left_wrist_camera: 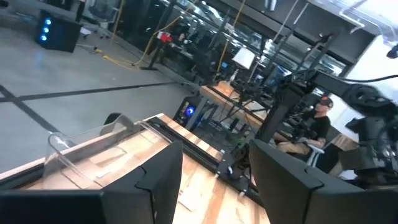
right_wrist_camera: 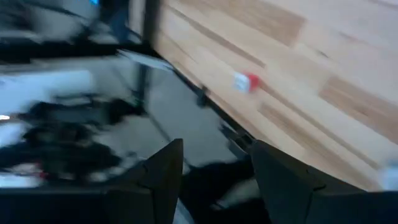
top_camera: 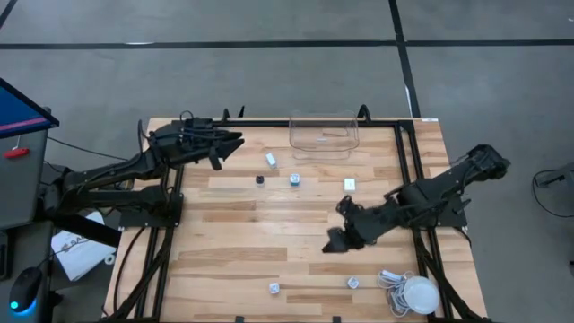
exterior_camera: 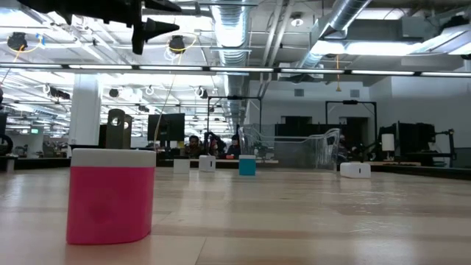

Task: Pick & Place Office items
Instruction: Put the bottom blue charger adapter into the transparent bin

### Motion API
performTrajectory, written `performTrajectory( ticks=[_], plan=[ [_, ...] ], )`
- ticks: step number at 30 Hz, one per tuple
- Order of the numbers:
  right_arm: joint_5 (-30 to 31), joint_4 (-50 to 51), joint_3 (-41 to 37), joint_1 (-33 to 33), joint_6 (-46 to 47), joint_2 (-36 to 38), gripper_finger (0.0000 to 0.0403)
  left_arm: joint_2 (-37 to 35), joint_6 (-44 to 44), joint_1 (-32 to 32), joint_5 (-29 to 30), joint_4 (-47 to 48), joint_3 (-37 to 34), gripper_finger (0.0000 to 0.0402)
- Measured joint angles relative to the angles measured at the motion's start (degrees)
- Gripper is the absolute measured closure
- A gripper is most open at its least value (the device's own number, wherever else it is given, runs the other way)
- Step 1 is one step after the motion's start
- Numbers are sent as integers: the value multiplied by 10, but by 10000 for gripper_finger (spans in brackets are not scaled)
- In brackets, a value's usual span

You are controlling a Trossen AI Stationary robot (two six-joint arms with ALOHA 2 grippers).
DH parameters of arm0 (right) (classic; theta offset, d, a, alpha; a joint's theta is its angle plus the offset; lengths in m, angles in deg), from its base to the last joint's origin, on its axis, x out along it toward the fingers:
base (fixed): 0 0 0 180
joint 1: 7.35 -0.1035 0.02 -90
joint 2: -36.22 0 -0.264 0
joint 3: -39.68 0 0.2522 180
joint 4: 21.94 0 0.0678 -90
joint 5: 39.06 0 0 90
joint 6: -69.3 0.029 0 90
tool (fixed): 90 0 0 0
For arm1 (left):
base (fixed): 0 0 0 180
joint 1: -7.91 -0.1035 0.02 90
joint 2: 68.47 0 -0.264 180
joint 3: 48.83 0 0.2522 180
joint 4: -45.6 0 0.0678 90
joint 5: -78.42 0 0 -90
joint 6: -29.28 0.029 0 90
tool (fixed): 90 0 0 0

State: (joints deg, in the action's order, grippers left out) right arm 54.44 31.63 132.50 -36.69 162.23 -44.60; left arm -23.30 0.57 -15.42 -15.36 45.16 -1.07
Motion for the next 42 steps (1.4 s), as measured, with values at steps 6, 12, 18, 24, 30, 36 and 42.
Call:
performTrajectory(
  ticks=[6, 12, 18, 24, 30, 36, 42],
  plan=[
    [-43, 333, 160, -64, 15, -132, 220, -10, 3, 0, -29, -1, 0, 218],
    [-56, 398, 192, -121, 61, -208, 209, -10, -12, 3, -52, -4, 0, 218],
    [-63, 374, 192, -117, 38, -253, 165, -10, -35, 26, -57, -37, 0, 217],
    [-49, 372, 192, -129, 22, -293, 118, -9, -39, 72, -48, -62, 0, 217],
    [-37, 362, 192, -154, -4, -339, 95, -14, -76, 95, -16, -88, 0, 217],
    [-49, 343, 192, -148, -76, -390, 91, -36, -96, 100, -12, -100, 0, 217],
    [-49, 345, 187, -136, -119, -422, 91, -48, -81, 125, -13, -103, 0, 217]
  ],
)
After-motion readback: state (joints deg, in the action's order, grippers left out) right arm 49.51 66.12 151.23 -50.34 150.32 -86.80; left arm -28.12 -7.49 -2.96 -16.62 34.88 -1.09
